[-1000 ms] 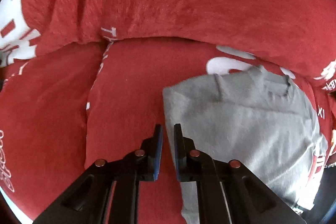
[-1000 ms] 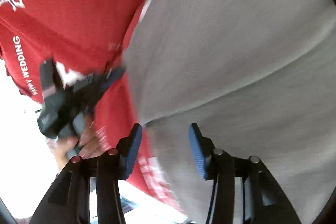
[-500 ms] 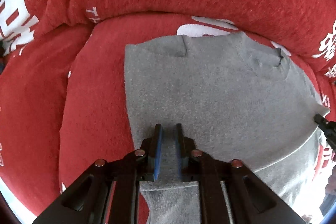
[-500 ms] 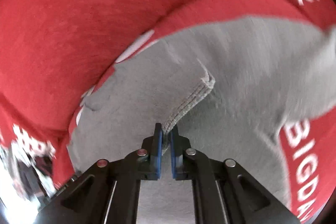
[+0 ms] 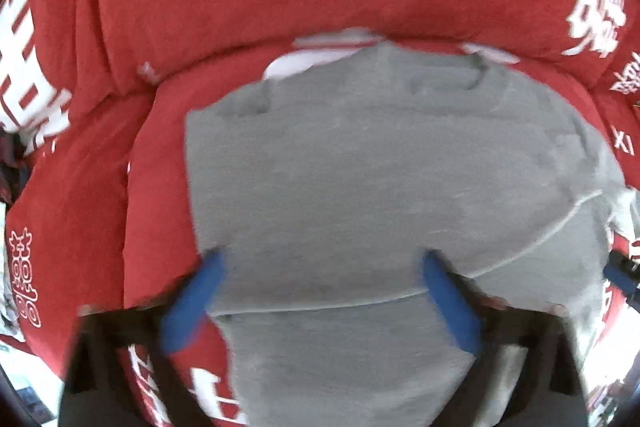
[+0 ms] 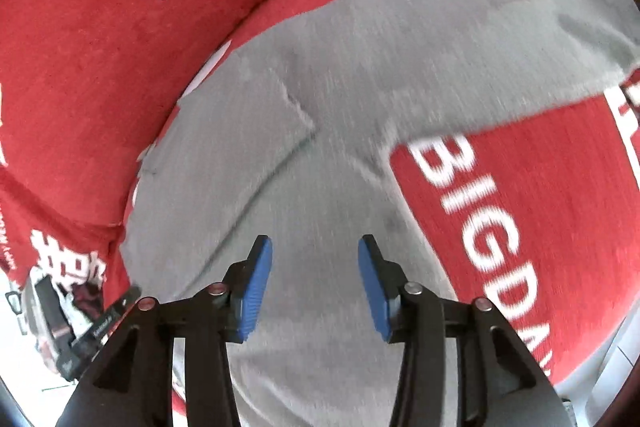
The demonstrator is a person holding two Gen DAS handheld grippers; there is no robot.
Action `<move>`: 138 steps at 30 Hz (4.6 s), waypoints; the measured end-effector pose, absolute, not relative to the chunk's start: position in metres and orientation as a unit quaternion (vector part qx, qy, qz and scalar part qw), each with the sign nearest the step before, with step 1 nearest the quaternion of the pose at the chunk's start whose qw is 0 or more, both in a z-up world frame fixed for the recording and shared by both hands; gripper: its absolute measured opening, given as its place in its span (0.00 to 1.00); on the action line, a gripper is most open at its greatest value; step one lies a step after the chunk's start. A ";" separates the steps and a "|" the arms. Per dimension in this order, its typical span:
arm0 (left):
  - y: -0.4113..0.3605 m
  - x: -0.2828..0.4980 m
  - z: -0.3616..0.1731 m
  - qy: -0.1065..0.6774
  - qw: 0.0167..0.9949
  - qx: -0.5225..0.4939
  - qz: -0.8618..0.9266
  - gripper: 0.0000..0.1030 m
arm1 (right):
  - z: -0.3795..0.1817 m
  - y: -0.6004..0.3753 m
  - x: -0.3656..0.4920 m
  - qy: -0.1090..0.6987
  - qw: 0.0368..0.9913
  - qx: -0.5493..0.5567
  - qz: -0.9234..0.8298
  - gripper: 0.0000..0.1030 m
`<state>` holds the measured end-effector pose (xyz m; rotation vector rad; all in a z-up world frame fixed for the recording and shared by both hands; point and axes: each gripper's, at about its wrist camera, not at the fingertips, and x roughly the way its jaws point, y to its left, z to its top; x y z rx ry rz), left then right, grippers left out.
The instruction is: Fold small clothes
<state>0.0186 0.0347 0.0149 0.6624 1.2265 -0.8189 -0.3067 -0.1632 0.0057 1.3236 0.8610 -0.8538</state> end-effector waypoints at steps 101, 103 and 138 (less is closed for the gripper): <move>0.071 0.039 -0.001 0.611 0.709 0.202 -0.290 0.99 | -0.052 -0.171 -0.140 0.384 0.686 0.595 -0.167 0.17; 0.077 0.042 0.000 0.615 0.705 0.190 -0.298 0.99 | -0.040 -0.172 -0.153 0.357 0.693 0.593 -0.201 0.43; 0.025 0.062 -0.029 0.683 0.640 0.079 -0.343 0.66 | -0.016 -0.206 -0.269 0.362 0.644 0.608 -0.292 0.42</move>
